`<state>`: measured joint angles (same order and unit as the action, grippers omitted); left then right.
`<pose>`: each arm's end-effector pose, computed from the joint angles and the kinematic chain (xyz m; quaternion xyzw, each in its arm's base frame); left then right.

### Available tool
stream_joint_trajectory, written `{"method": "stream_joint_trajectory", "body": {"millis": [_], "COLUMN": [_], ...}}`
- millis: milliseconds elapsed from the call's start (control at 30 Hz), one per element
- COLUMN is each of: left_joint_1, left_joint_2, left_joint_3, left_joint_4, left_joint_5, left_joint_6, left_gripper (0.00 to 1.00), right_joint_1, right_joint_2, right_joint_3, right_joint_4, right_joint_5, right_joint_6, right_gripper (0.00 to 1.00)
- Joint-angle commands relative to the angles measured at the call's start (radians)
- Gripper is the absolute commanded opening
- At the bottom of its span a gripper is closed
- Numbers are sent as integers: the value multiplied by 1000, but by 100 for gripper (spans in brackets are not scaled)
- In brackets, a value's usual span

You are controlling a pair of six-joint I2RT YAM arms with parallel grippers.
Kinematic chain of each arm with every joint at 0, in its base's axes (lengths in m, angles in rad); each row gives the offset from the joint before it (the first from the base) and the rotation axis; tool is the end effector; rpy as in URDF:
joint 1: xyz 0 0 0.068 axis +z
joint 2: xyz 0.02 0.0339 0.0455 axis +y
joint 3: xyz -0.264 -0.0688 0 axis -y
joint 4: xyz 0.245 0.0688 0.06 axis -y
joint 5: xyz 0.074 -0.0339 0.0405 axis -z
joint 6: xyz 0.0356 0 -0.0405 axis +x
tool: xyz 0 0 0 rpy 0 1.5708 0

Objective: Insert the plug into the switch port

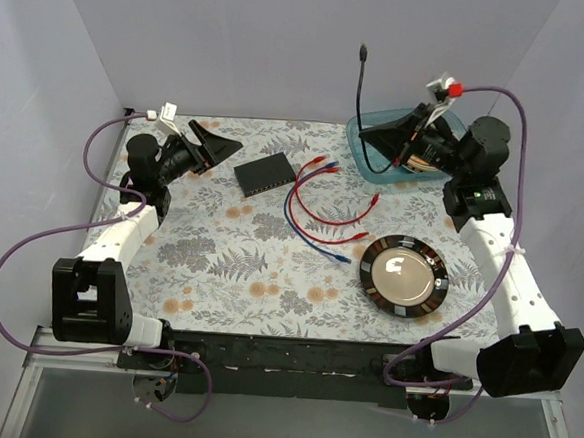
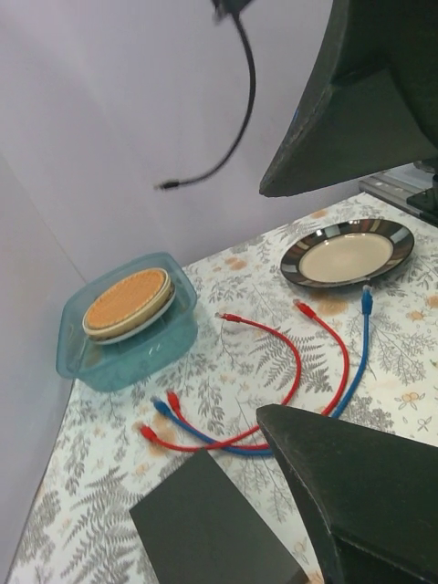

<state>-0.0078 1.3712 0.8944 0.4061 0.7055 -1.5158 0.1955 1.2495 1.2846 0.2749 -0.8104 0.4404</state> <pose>0.3135 -0.0255 0.3060 -0.2983 0.6617 -0.6244 0.2884 0.2630 0.0784 0.4626 -0.2499 0.5766 0.4528 0.6325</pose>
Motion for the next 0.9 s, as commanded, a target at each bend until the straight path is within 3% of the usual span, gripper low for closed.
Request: {"method": "stream_joint_trajectory", "body": {"millis": [0, 133, 400, 867], "left_joint_1": [-24, -84, -210, -245], "left_joint_2": [3, 20, 135, 213], "left_joint_3": [37, 115, 239, 278], "left_joint_4": [89, 33, -71, -89], "left_joint_5": [92, 107, 114, 83], "left_joint_6": [-37, 14, 55, 5], "left_gripper": [98, 98, 98, 80], "right_joint_1": [85, 186, 320, 418], "right_joint_2": [24, 70, 99, 74], "right_joint_3": [-80, -88, -119, -160], "right_joint_4": [-311, -417, -417, -456], "right_joint_5": [128, 220, 303, 340], "right_joint_6": [-330, -466, -486, -514], "right_gripper": [1, 1, 1, 1]}}
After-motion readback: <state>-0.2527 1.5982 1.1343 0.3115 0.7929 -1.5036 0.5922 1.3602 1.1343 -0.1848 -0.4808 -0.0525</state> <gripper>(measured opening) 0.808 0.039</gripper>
